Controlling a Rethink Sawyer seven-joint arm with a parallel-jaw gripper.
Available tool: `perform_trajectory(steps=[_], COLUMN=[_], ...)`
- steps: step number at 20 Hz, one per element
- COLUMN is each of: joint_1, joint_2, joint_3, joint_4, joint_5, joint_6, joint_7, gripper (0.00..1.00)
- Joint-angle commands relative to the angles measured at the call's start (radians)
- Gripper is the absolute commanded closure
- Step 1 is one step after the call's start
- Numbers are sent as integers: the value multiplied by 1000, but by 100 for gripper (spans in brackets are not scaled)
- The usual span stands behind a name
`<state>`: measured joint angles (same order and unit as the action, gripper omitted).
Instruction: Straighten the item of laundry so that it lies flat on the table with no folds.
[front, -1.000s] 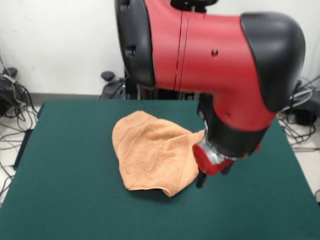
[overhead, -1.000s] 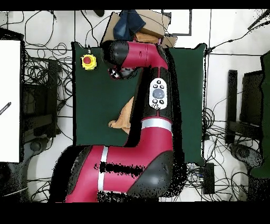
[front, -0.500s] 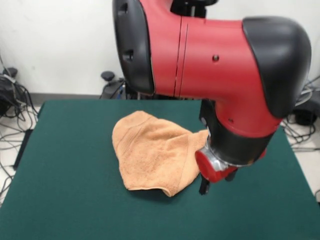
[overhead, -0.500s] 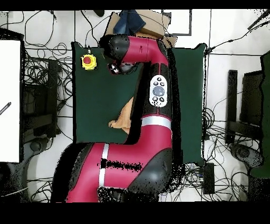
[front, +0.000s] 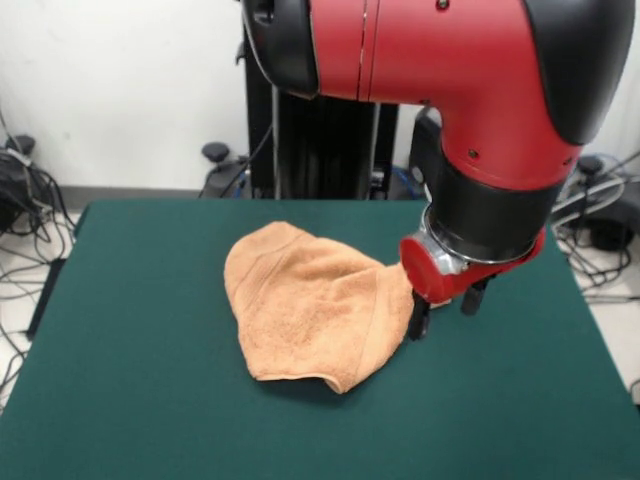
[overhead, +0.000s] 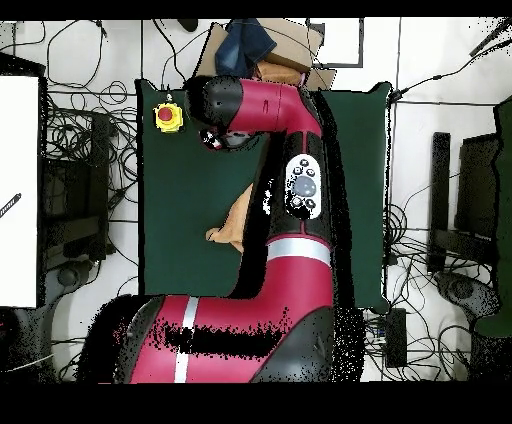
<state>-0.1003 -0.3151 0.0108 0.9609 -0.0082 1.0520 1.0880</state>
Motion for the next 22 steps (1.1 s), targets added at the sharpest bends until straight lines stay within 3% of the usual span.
perform_trajectory(steps=[1, 2, 6, 13, 14, 18, 22], joint_1=[1, -17, -8, -9, -7, 36, 101], joint_2=[66, 104, 248, 394, 386, 224, 69], joint_3=[23, 46, 37, 56, 54, 28, -6], joint_4=[195, 172, -16, -228, -206, 122, 352], joint_5=[-15, 9, -35, -35, -31, -3, 36], joint_6=[-122, -123, -110, -45, -42, -192, -256], joint_7=[235, 236, 181, 112, 117, 282, 425], gripper=[0, 0, 0, 0, 0, 0, 0])
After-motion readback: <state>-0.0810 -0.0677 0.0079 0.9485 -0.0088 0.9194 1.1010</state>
